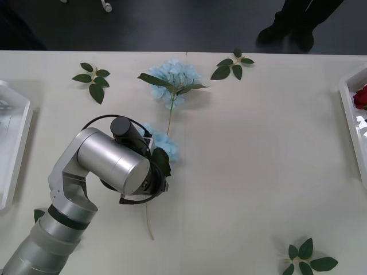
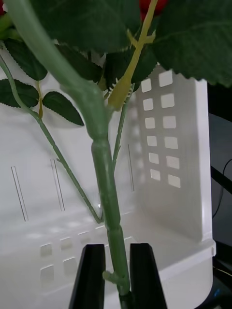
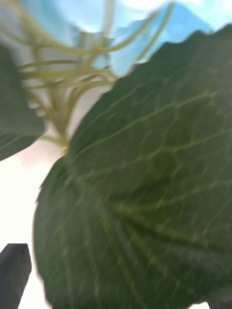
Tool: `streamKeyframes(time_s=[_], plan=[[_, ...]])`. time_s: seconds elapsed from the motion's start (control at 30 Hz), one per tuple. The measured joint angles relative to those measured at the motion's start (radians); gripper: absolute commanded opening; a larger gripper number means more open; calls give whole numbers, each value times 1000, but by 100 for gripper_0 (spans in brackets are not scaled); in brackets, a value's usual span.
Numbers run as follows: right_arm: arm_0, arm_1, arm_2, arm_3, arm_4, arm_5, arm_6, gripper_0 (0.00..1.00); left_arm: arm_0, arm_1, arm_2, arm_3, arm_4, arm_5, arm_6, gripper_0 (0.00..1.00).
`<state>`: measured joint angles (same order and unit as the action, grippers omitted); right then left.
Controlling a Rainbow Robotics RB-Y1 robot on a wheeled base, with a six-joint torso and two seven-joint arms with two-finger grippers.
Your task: Put the red flowers into the right box and the blue flowers into the left box
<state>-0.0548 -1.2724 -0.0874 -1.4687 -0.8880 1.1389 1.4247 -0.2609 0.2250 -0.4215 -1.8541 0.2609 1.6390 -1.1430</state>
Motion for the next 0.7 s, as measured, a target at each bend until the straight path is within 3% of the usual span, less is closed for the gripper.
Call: streamKeyframes(time_s=[0.07, 0.5, 0.53, 0.6, 0.63, 0.7], plan=[[0, 0, 0, 0, -1, 0, 0, 79, 0, 0, -8, 17, 0, -15, 0, 100], [0, 0, 0, -22, -16, 0, 0, 79, 0, 0, -9, 112, 0, -81, 0, 100], [0, 0, 0, -25, -16, 0, 0, 79, 0, 0, -9, 118, 0, -86, 0, 83], [0, 0, 0, -34, -16, -1, 0, 79, 0, 0, -9, 129, 0, -95, 0, 30], [0, 0, 0, -39, -17, -4, 0, 79, 0, 0, -9, 136, 0, -100, 0, 14], [0, 3, 0, -49, -25, -19, 0, 79, 0, 0, -9, 143, 0, -106, 0, 0]])
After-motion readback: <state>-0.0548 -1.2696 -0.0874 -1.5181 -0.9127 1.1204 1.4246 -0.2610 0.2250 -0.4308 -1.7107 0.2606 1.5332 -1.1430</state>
